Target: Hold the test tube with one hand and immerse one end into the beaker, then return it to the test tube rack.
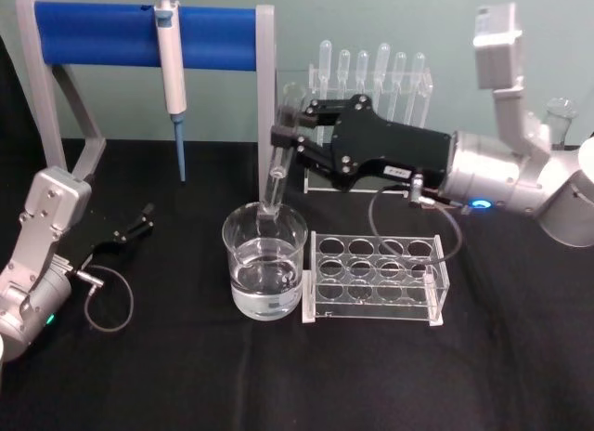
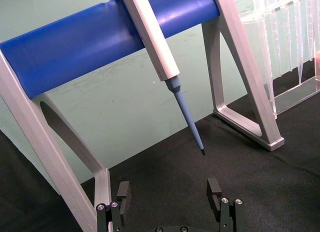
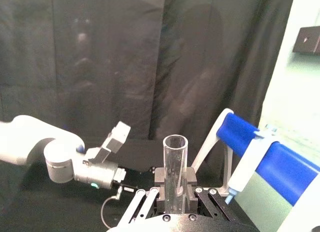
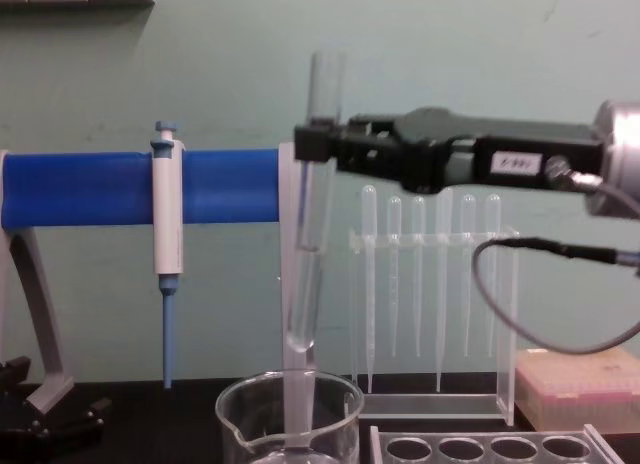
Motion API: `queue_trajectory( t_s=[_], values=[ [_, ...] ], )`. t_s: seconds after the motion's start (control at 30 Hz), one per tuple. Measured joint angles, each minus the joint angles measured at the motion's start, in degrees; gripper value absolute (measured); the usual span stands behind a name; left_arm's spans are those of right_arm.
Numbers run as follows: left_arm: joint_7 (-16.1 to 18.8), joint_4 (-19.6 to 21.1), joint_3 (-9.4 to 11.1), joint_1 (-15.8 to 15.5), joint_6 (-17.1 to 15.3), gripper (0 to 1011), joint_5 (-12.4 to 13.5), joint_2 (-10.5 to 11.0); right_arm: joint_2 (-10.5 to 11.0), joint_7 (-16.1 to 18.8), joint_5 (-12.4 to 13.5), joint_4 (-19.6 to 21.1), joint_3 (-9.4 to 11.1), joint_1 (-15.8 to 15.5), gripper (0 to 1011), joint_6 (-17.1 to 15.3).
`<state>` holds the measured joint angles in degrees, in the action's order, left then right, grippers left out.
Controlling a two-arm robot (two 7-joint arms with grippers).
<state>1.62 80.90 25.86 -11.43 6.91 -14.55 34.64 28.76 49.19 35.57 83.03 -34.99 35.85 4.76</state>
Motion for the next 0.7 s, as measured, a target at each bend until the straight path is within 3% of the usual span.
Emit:
queue_trajectory(
  t_s=[0.27, 0.33, 0.57, 0.7],
  values=[
    [0.00, 0.00, 0.00, 0.00, 0.00, 1000, 0.00, 0.00, 4.48, -0.65, 3.48, 5.54, 2.79, -3.40, 241, -0.54],
    [0.00, 0.00, 0.00, 0.00, 0.00, 1000, 0.00, 0.00, 6.89, -0.51, 4.49, 7.93, 4.00, -5.16, 241, 0.29],
    [0.00, 0.00, 0.00, 0.00, 0.00, 1000, 0.00, 0.00, 12.06, -0.20, 6.17, 11.75, 6.74, -9.79, 241, 1.87],
    [0.00, 0.00, 0.00, 0.00, 0.00, 1000, 0.00, 0.00, 13.92, -0.18, 6.47, 12.74, 7.89, -12.34, 241, 2.92]
  ],
)
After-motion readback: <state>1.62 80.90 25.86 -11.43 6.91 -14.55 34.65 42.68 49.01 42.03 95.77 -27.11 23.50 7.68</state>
